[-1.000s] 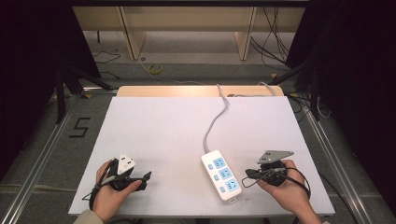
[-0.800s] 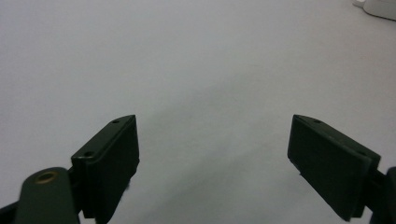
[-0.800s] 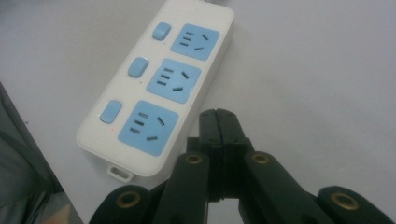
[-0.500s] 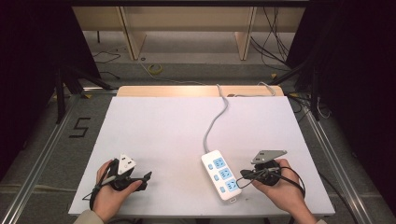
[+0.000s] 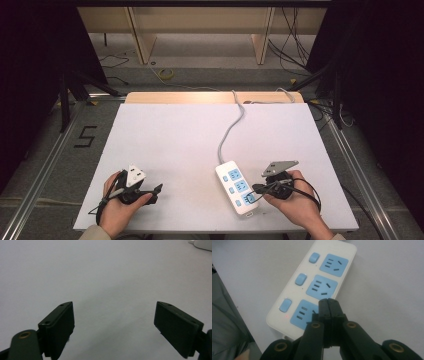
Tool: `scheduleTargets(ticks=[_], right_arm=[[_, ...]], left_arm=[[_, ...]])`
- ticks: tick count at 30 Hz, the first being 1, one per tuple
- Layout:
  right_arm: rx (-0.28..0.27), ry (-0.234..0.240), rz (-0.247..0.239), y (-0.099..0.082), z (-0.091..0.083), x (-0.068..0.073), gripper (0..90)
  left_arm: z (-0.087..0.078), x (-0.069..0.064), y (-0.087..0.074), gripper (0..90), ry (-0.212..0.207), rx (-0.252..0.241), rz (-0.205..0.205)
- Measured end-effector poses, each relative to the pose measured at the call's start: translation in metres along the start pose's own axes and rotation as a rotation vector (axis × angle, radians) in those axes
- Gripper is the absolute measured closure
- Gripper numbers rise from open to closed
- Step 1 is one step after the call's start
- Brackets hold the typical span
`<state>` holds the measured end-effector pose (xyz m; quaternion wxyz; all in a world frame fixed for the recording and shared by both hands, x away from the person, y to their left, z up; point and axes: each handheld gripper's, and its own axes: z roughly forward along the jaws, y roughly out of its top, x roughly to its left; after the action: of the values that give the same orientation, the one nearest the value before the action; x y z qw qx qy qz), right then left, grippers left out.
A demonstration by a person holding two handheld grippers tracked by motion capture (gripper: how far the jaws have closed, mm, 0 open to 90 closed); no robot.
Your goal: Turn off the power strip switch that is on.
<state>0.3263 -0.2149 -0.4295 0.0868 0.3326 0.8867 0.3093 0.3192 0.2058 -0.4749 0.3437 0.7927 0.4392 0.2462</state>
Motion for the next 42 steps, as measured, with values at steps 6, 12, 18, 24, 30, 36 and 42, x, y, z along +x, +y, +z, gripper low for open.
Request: scheduleTargets(ticks=[6, 12, 18, 24, 30, 36, 42], right_arm=[[0.013, 0.008, 0.003, 0.003, 0.000, 0.001, 90.0], [0.020, 0.008, 0.006, 0.006, 0.001, 0.003, 90.0], [0.023, 0.003, -0.008, 0.010, 0.002, 0.007, 90.0], [0.035, 0.005, -0.006, 0.012, 0.003, 0.007, 90.0], [0.052, 0.013, -0.009, 0.014, 0.005, 0.010, 90.0], [0.062, 0.017, -0.016, 0.016, 0.005, 0.012, 90.0], [0.077, 0.026, -0.020, 0.019, 0.006, 0.014, 90.0]], left_arm=[[0.000, 0.000, 0.000, 16.3, -0.001, 0.000, -0.003], [0.000, 0.000, 0.000, 16.3, -0.001, -0.002, -0.003], [0.000, 0.000, 0.000, 16.4, 0.000, -0.002, -0.003], [0.000, 0.002, 0.000, 16.6, 0.000, 0.002, -0.001], [-0.001, 0.001, -0.001, 16.5, 0.001, 0.001, -0.005], [-0.001, 0.002, -0.001, 16.5, 0.003, 0.000, -0.007], [-0.001, 0.001, -0.001, 16.5, 0.002, 0.000, -0.013]])
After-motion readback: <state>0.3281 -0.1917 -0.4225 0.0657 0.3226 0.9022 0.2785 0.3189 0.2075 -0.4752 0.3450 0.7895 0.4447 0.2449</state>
